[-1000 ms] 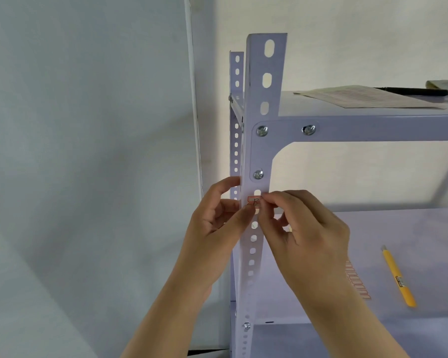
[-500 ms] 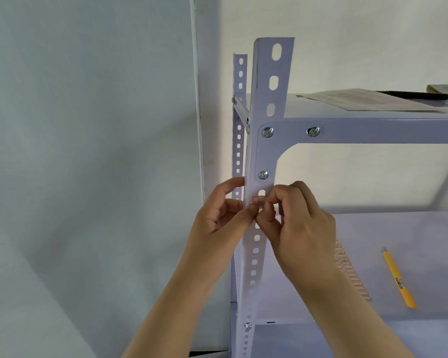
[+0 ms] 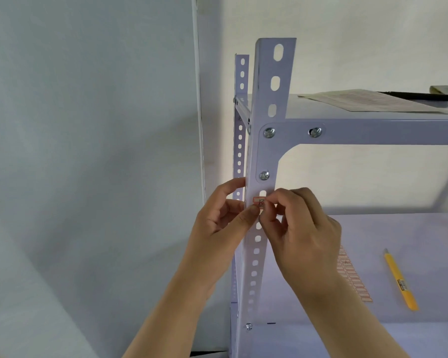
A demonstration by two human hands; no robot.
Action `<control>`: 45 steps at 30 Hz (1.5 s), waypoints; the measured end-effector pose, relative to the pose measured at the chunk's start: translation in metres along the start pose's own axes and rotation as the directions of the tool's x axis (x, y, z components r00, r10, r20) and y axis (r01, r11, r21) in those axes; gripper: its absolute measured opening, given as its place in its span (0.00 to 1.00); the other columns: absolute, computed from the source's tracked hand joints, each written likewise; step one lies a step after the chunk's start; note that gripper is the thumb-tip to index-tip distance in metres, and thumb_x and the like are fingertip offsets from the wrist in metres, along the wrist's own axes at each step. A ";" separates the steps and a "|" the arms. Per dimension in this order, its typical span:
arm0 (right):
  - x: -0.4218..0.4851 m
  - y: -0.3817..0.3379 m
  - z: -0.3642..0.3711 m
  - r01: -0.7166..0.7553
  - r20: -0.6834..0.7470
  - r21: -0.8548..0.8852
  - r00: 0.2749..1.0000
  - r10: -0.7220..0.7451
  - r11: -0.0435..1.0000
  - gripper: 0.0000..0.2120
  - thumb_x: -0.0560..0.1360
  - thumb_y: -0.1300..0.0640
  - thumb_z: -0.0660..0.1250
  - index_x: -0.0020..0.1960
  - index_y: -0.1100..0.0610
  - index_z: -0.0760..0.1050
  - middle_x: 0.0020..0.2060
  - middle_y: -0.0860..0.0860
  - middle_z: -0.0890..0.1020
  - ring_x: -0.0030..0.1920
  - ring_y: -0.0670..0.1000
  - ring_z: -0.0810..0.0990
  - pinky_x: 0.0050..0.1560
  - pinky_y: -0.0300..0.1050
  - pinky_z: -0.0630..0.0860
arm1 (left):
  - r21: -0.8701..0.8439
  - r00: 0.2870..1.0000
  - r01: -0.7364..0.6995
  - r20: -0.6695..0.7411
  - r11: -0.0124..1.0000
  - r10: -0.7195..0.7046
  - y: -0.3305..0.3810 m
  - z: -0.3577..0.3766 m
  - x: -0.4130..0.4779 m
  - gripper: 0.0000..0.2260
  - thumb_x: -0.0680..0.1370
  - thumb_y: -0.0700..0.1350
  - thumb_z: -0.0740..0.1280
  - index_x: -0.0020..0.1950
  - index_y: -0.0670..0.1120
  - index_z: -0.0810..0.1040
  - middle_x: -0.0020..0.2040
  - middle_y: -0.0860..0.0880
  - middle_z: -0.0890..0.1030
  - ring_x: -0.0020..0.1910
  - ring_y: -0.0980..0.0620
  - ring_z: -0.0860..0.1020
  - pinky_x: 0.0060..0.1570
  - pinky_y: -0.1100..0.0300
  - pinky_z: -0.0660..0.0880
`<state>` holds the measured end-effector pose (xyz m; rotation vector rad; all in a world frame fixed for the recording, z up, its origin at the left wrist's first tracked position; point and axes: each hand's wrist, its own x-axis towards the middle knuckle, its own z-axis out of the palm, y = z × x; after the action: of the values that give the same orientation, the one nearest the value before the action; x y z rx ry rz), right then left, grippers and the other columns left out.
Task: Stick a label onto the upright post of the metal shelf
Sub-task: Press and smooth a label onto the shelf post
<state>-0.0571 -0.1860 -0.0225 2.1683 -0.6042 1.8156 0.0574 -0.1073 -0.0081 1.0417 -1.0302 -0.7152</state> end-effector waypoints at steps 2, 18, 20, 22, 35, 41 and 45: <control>0.001 -0.001 0.003 -0.019 0.029 0.016 0.999 0.019 1.000 0.05 0.79 0.58 0.64 0.46 0.60 0.74 0.35 0.55 0.80 0.25 0.53 0.75 0.20 0.44 0.70 | 0.007 1.000 -0.001 -0.010 1.000 0.001 -0.001 0.000 0.000 0.17 0.74 0.47 0.71 0.62 0.56 0.79 0.49 0.35 0.82 0.45 0.52 0.83 0.52 0.60 0.79; -0.001 0.002 -0.005 -0.048 0.077 0.154 0.996 0.037 0.987 0.03 0.76 0.60 0.67 0.47 0.60 0.79 0.38 0.56 0.83 0.25 0.52 0.76 0.23 0.46 0.74 | 0.029 1.000 0.010 -0.023 1.000 -0.010 -0.002 0.000 0.000 0.15 0.77 0.42 0.70 0.61 0.58 0.80 0.49 0.37 0.83 0.46 0.52 0.84 0.53 0.58 0.80; -0.002 0.002 -0.008 -0.054 0.049 0.141 0.998 0.048 0.989 0.06 0.76 0.61 0.70 0.48 0.63 0.83 0.40 0.56 0.84 0.26 0.50 0.77 0.25 0.44 0.76 | 0.037 1.000 0.005 -0.016 0.999 -0.004 -0.002 -0.001 0.000 0.15 0.78 0.42 0.70 0.63 0.57 0.79 0.49 0.36 0.83 0.46 0.51 0.84 0.53 0.58 0.80; -0.002 0.003 -0.008 -0.049 0.031 0.128 0.999 0.045 0.991 0.06 0.75 0.62 0.72 0.49 0.63 0.84 0.41 0.56 0.85 0.28 0.49 0.78 0.27 0.42 0.77 | 0.040 1.000 -0.003 -0.011 0.999 0.003 -0.003 -0.001 0.000 0.15 0.78 0.42 0.69 0.63 0.57 0.79 0.48 0.37 0.83 0.45 0.52 0.84 0.52 0.59 0.80; -0.002 0.000 -0.007 -0.080 0.124 0.223 0.991 0.053 0.972 0.04 0.78 0.63 0.65 0.47 0.62 0.77 0.42 0.57 0.81 0.39 0.50 0.76 0.37 0.40 0.75 | 0.091 0.999 -0.036 -0.036 0.995 0.040 -0.007 -0.004 0.001 0.17 0.78 0.42 0.70 0.66 0.56 0.79 0.51 0.40 0.85 0.52 0.45 0.85 0.59 0.50 0.80; -0.006 -0.001 -0.008 -0.097 0.147 0.248 0.987 0.062 0.964 0.00 0.78 0.62 0.64 0.49 0.59 0.73 0.43 0.57 0.80 0.42 0.48 0.74 0.42 0.37 0.75 | 0.134 0.999 -0.034 -0.032 0.990 0.039 -0.005 -0.004 0.000 0.18 0.79 0.41 0.70 0.66 0.57 0.78 0.50 0.46 0.87 0.51 0.48 0.86 0.58 0.50 0.81; -0.009 -0.003 -0.009 -0.140 0.168 0.225 0.980 0.103 0.964 0.04 0.78 0.63 0.64 0.46 0.63 0.76 0.43 0.57 0.80 0.43 0.47 0.74 0.45 0.33 0.73 | 0.166 0.998 -0.044 -0.042 0.985 0.052 -0.005 -0.003 -0.001 0.18 0.79 0.42 0.70 0.66 0.58 0.78 0.50 0.46 0.87 0.51 0.49 0.86 0.57 0.52 0.81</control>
<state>-0.0652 -0.1781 -0.0293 2.4990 -0.5926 1.8773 0.0600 -0.1074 -0.0136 1.1666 -1.0844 -0.5706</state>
